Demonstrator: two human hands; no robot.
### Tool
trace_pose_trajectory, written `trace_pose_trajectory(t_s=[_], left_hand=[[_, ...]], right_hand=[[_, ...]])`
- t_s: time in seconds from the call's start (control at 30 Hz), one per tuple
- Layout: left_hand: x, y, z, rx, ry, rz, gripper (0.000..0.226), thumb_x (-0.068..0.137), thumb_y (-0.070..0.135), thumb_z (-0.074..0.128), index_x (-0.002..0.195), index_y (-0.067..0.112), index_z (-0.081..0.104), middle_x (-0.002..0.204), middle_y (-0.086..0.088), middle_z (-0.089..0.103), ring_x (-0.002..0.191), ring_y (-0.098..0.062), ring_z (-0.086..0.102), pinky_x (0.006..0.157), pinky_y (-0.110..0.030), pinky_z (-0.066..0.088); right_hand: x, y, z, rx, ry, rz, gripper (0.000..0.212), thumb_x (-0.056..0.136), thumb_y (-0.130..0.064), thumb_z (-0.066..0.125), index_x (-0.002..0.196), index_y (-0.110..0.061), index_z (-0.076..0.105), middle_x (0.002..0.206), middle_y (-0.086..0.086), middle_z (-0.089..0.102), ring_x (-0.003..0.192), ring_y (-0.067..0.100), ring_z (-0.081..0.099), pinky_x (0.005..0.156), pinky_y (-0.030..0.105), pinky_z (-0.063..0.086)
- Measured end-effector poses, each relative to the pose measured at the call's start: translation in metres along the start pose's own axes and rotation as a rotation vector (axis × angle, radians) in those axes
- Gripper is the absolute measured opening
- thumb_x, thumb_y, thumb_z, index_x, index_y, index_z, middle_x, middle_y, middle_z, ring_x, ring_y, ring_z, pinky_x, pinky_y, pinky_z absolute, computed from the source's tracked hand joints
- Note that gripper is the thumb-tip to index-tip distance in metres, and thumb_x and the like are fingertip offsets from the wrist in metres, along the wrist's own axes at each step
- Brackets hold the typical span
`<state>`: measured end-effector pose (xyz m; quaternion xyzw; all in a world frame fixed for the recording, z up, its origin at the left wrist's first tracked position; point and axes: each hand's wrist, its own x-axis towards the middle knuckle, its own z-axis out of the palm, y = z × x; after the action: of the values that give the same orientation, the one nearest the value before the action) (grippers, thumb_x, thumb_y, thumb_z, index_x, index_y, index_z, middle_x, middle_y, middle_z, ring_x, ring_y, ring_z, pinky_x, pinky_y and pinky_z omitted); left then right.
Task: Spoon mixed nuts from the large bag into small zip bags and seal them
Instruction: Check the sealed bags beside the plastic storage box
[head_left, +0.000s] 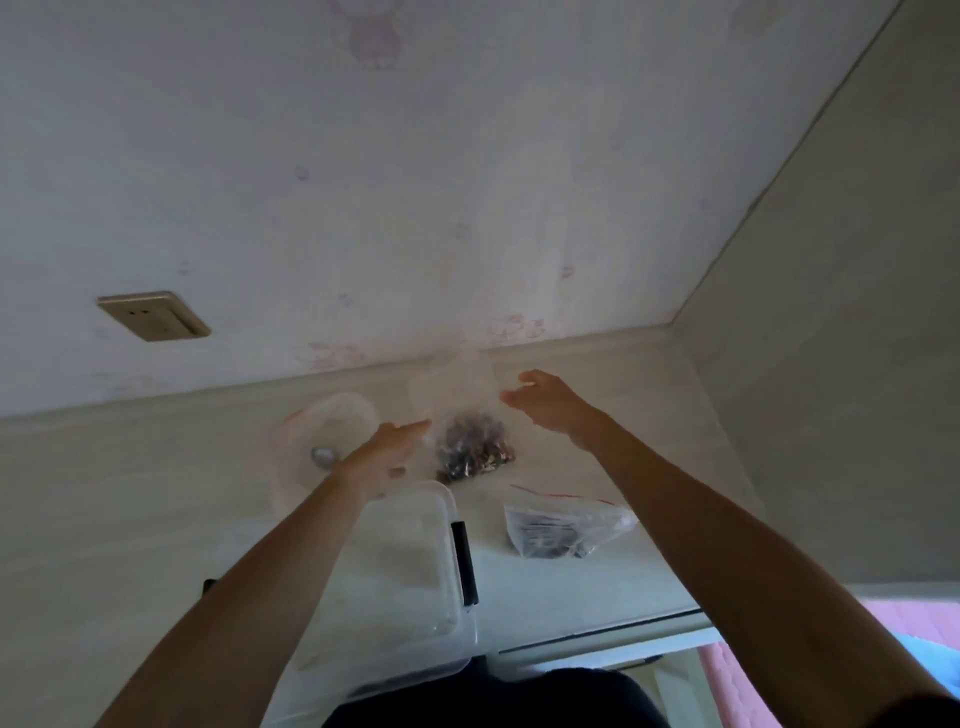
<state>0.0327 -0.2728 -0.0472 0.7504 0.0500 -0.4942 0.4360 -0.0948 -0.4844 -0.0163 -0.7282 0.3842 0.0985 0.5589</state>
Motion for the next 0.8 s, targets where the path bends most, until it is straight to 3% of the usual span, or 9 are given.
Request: trace_pose_trajectory(t_s=[0.17,0.23,0.3,0.37,0.43,0.5,0.57,0.67,0.8], left_hand=[[0.000,0.003,-0.001,-0.142,-0.038,0.108,0.036,0.104,0.033,0.062,0.131,0.009,0.059,0.141,-0.010,0.063,0.135,-0.027,0.056,0.115,-0.044,0.040],[-0.002,0.005,-0.001,-0.181,-0.031,0.138,0.030,0.102,0.029,0.065,0.124,0.008,0.065,0.129,-0.009,0.069,0.126,-0.025,0.061,0.115,-0.044,0.044],[-0.002,0.007,0.001,-0.172,-0.021,0.171,0.015,0.100,0.027,0.069,0.104,0.013,0.068,0.110,-0.005,0.072,0.109,-0.021,0.066,0.107,-0.041,0.048],[-0.004,0.009,0.003,-0.178,-0.028,0.208,0.010,0.098,0.027,0.071,0.097,0.017,0.069,0.099,-0.003,0.073,0.095,-0.016,0.069,0.092,-0.033,0.052],[-0.007,0.011,0.006,-0.176,-0.044,0.278,0.006,0.097,0.026,0.072,0.095,0.020,0.072,0.093,-0.001,0.075,0.091,-0.014,0.073,0.077,-0.025,0.055],[-0.014,0.014,0.012,-0.129,-0.054,0.365,0.006,0.096,0.026,0.073,0.095,0.021,0.076,0.091,0.000,0.079,0.098,-0.019,0.075,0.080,-0.027,0.056],[-0.021,0.017,0.020,-0.086,-0.074,0.446,0.004,0.095,0.022,0.075,0.095,0.020,0.078,0.093,-0.002,0.080,0.102,-0.025,0.075,0.088,-0.034,0.055],[-0.035,0.023,0.034,0.030,-0.092,0.584,0.009,0.096,0.019,0.074,0.088,0.023,0.079,0.092,-0.002,0.081,0.098,-0.024,0.075,0.086,-0.034,0.055],[-0.047,0.024,0.054,0.151,-0.128,0.691,0.009,0.096,0.026,0.074,0.090,0.021,0.079,0.075,-0.002,0.078,0.061,-0.010,0.063,0.055,-0.019,0.047]], right_hand=[[0.015,0.009,0.017,0.215,-0.062,0.106,0.092,0.089,-0.032,0.080,0.160,-0.010,0.026,0.159,0.014,0.040,0.139,0.030,0.046,0.114,0.040,0.039],[0.016,0.011,0.020,0.267,-0.031,0.109,0.093,0.086,-0.027,0.084,0.158,-0.008,0.029,0.156,0.016,0.045,0.137,0.031,0.049,0.114,0.043,0.041],[0.016,0.013,0.020,0.298,0.011,0.099,0.092,0.083,-0.026,0.086,0.156,-0.004,0.034,0.142,0.018,0.057,0.126,0.031,0.059,0.109,0.043,0.047],[0.012,0.017,0.015,0.316,0.002,0.071,0.082,0.083,-0.027,0.086,0.147,0.001,0.044,0.118,0.014,0.070,0.104,0.025,0.068,0.098,0.039,0.052],[0.004,0.022,0.006,0.312,-0.020,0.035,0.055,0.083,-0.026,0.086,0.128,-0.001,0.065,0.102,0.009,0.073,0.088,0.020,0.068,0.088,0.033,0.056],[-0.005,0.027,-0.006,0.299,0.002,-0.020,0.026,0.085,-0.023,0.084,0.104,-0.008,0.076,0.092,0.005,0.074,0.078,0.016,0.068,0.079,0.027,0.057],[-0.016,0.033,-0.021,0.264,0.027,-0.083,0.012,0.085,-0.022,0.083,0.092,-0.015,0.078,0.082,-0.001,0.076,0.072,0.012,0.068,0.073,0.023,0.057],[-0.037,0.046,-0.043,0.183,0.095,-0.139,0.010,0.083,-0.026,0.086,0.085,-0.018,0.081,0.072,-0.003,0.074,0.067,0.008,0.065,0.067,0.020,0.053],[-0.061,0.068,-0.065,0.066,0.209,-0.178,0.021,0.079,-0.033,0.089,0.073,-0.017,0.076,0.065,-0.006,0.069,0.057,-0.003,0.059,0.055,0.009,0.043]])
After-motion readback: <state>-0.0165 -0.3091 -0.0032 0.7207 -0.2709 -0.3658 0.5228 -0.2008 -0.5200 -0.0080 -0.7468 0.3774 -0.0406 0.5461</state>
